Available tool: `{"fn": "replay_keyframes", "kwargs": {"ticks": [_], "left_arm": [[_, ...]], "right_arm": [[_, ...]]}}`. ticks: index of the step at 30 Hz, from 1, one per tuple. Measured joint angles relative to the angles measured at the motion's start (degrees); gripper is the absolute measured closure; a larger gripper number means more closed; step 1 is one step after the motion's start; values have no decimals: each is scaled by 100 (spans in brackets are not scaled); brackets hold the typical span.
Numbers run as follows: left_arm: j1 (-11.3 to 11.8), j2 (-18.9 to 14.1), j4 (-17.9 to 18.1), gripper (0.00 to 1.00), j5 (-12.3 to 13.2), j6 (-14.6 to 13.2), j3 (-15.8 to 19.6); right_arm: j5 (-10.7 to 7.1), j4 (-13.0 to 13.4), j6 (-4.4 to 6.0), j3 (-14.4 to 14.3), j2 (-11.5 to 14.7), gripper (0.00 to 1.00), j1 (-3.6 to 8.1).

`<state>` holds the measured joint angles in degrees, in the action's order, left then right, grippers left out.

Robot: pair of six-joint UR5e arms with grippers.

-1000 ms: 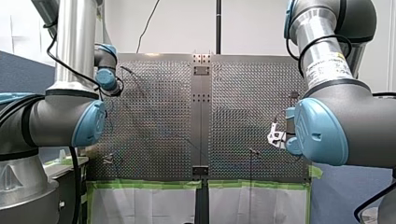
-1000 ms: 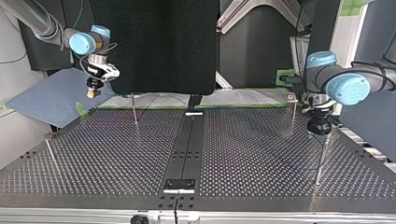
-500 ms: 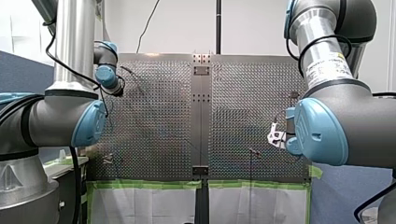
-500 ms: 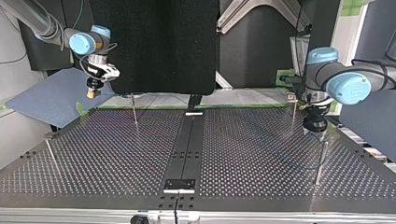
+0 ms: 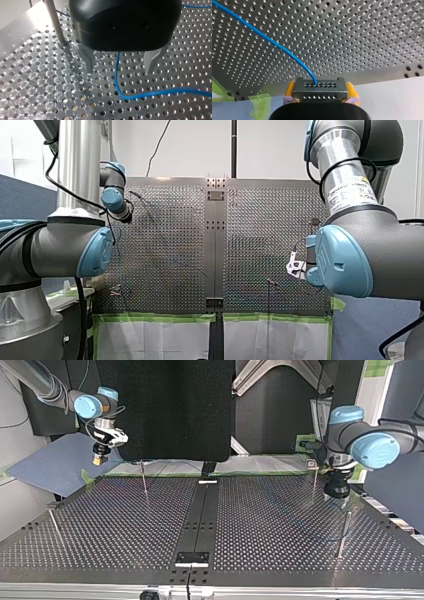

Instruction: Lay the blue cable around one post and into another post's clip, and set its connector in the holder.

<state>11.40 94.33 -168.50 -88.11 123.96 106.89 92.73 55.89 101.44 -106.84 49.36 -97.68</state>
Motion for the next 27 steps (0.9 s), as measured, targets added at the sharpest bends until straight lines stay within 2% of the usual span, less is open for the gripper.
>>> {"fn": "replay_keyframes", "kwargs": {"ticks": [11,18,22,27], "left_arm": [[21,-462,-255,0,-12,-107,225],[66,-766,-532,0,-173,-333,420],[152,-939,-701,0,-196,-348,336],[233,-1223,-962,0,-15,-453,99]], "right_arm": [[0,9,19,2,-2,100,-1],[-22,9,34,2,-1,100,-2],[-60,10,71,2,-1,100,-2],[-69,10,93,3,-2,100,-2]]}}
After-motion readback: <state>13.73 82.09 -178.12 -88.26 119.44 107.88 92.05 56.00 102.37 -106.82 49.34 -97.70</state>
